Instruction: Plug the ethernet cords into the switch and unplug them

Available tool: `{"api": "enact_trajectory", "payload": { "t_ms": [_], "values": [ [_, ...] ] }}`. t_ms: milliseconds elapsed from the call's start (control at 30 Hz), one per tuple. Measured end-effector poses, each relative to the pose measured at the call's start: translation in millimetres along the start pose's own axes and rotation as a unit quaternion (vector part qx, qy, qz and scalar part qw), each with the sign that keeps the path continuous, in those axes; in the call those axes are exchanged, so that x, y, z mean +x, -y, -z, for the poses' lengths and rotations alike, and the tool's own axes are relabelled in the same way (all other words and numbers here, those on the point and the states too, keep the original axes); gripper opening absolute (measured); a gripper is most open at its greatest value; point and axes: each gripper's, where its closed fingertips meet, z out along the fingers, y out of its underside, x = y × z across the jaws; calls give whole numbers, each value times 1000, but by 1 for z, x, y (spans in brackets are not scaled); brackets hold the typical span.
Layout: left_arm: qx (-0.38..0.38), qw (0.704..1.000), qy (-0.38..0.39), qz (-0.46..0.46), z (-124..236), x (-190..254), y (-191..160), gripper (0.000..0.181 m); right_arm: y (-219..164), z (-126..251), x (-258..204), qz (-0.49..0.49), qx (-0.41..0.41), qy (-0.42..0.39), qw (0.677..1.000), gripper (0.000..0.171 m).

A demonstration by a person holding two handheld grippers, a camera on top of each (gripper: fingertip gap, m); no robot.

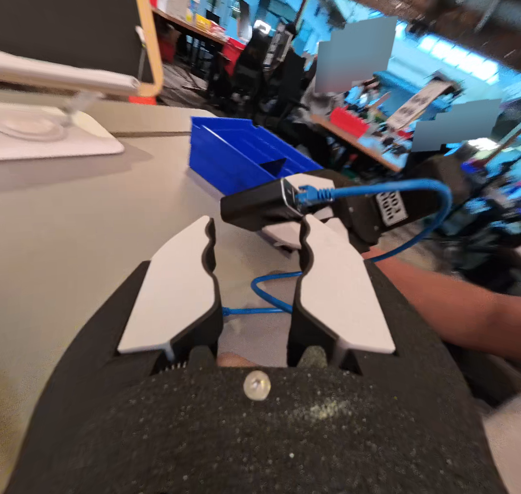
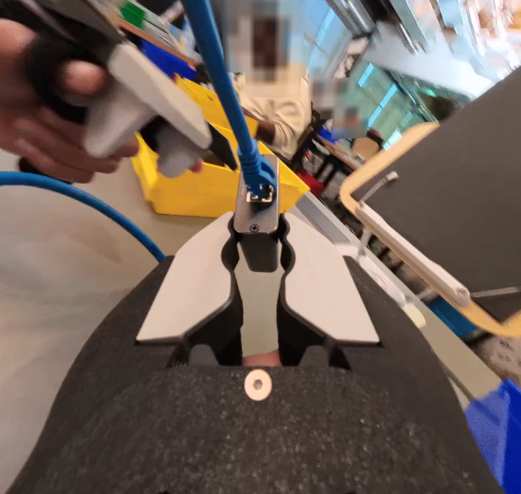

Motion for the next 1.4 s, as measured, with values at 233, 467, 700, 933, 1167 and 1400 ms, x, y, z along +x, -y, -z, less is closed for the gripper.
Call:
{"api": "enact_trajectory", "payload": {
  "t_ms": [233, 467, 700, 933, 1167, 1400],
  "values": [
    [-28, 998, -56, 25, -7, 7, -12, 63, 10, -4, -24, 30, 19, 35, 999, 27],
    [-50, 991, -88, 90, -6, 2, -21, 67, 12, -4, -27, 54, 41, 25, 997, 26],
    [-40, 982, -136, 125, -3, 9, -25, 64, 14, -6, -33, 60, 50, 35, 996, 27],
    [-48, 997, -51, 24, -6, -10, -37, 64, -10, -9, -38, 3, -40, 88, 995, 32],
    [-52, 961, 142, -230, 15, -46, -12, 64, -40, -5, 23, -173, -191, -13, 966, 34],
    [-89, 884, 275, -368, 12, -59, -24, 64, 29, -17, -11, -193, -159, 45, 967, 49]
  ]
}}
